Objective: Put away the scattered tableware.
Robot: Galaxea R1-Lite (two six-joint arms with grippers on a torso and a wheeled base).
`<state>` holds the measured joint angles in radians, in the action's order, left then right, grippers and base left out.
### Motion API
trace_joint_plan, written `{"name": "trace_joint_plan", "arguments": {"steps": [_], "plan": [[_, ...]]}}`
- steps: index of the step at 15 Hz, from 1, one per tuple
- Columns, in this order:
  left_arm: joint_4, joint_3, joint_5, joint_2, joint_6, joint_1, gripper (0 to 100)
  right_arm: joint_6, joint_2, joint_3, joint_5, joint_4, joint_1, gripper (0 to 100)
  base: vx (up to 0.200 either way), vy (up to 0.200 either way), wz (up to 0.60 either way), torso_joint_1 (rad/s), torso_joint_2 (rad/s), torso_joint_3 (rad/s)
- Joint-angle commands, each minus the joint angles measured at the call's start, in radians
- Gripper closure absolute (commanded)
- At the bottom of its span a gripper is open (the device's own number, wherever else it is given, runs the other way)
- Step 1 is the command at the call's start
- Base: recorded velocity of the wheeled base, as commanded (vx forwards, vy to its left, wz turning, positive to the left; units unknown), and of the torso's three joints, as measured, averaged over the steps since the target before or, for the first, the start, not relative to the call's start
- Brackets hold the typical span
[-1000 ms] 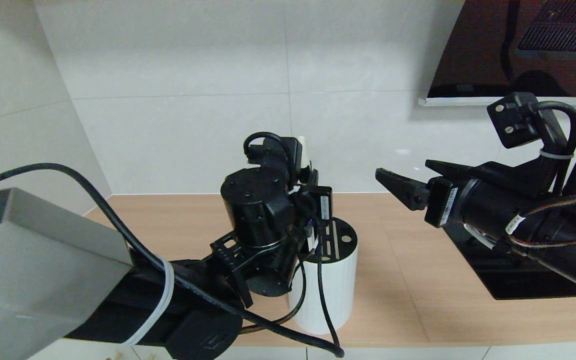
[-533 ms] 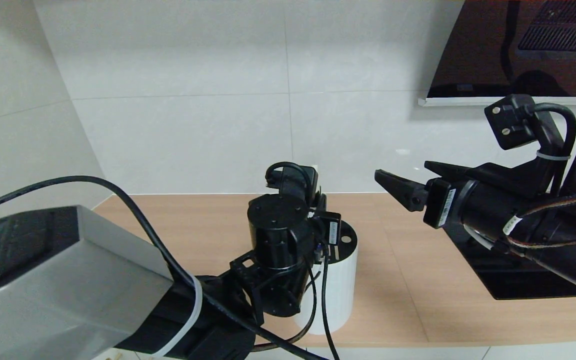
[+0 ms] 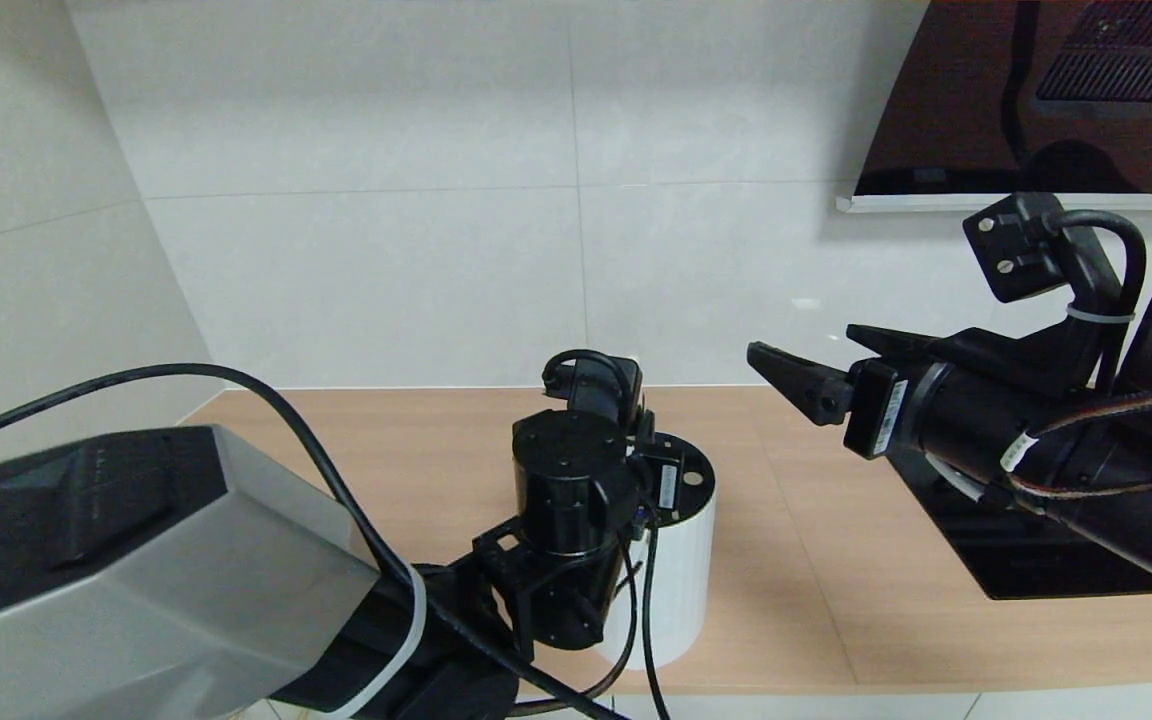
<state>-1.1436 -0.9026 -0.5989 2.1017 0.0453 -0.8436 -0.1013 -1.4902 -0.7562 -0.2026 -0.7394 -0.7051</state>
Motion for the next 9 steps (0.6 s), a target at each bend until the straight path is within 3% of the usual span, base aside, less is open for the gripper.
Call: {"name": "trace_joint_plan", "arguments": {"steps": [1,4,5,9], "plan": [[-0.001,0.001,-0.001,0.001,0.001,0.000,100,0.000,-0.002,0.000,0.000,0.000,-0.001,0,0.000,0.000,0.00,0.000,0.00,0.000],[-0.001,0.001,-0.001,0.001,0.001,0.000,100,0.000,-0.002,0.000,0.000,-0.002,-0.001,0,0.000,0.000,0.00,0.000,0.00,0.000],[-0.001,0.001,-0.001,0.001,0.001,0.000,0,0.000,-0.002,0.000,0.000,-0.002,-0.001,0,0.000,0.000,0.00,0.000,0.00,0.000],[-0.001,0.001,-0.001,0.000,0.001,0.000,0,0.000,-0.002,0.000,-0.001,-0.002,-0.001,0,0.000,0.000,0.00,0.000,0.00,0.000]]}}
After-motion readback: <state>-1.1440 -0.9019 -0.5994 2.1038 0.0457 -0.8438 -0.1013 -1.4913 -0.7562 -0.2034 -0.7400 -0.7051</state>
